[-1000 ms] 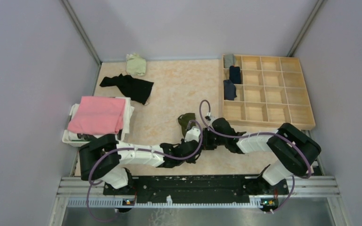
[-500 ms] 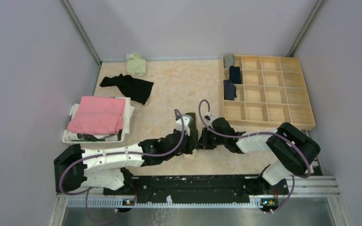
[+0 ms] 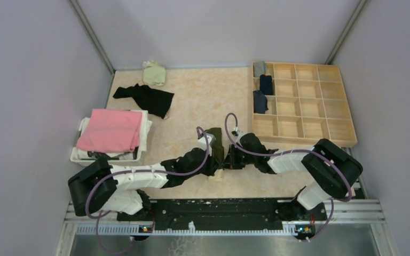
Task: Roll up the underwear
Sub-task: Roll the underwear to the center of the board.
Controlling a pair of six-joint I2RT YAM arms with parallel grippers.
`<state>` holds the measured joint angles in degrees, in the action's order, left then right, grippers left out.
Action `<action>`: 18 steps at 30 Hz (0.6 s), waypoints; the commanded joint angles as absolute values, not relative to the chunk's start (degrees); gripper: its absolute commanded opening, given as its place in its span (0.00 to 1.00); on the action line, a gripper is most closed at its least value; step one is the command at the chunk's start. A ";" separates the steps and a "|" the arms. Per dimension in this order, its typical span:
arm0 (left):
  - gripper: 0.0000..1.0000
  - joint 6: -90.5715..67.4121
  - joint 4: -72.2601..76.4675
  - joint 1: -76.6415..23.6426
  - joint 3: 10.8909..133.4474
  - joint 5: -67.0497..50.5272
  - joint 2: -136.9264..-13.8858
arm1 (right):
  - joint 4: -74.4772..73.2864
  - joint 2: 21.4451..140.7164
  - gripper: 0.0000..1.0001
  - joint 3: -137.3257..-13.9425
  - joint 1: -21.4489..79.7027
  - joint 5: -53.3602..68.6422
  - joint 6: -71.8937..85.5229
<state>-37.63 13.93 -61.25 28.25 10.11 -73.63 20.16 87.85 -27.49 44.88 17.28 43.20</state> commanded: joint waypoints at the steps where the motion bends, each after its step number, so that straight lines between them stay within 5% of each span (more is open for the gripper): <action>1: 0.00 -37.98 17.87 -61.05 26.29 9.28 -75.05 | 19.58 88.57 0.02 -28.74 45.35 15.85 41.57; 11: 0.00 -40.90 21.83 -60.84 19.67 10.28 -79.06 | 18.11 88.20 0.04 -29.34 45.35 15.73 40.57; 18: 0.00 -42.19 23.29 -60.87 17.84 10.54 -82.79 | 13.67 78.36 0.21 -30.70 45.33 13.36 31.53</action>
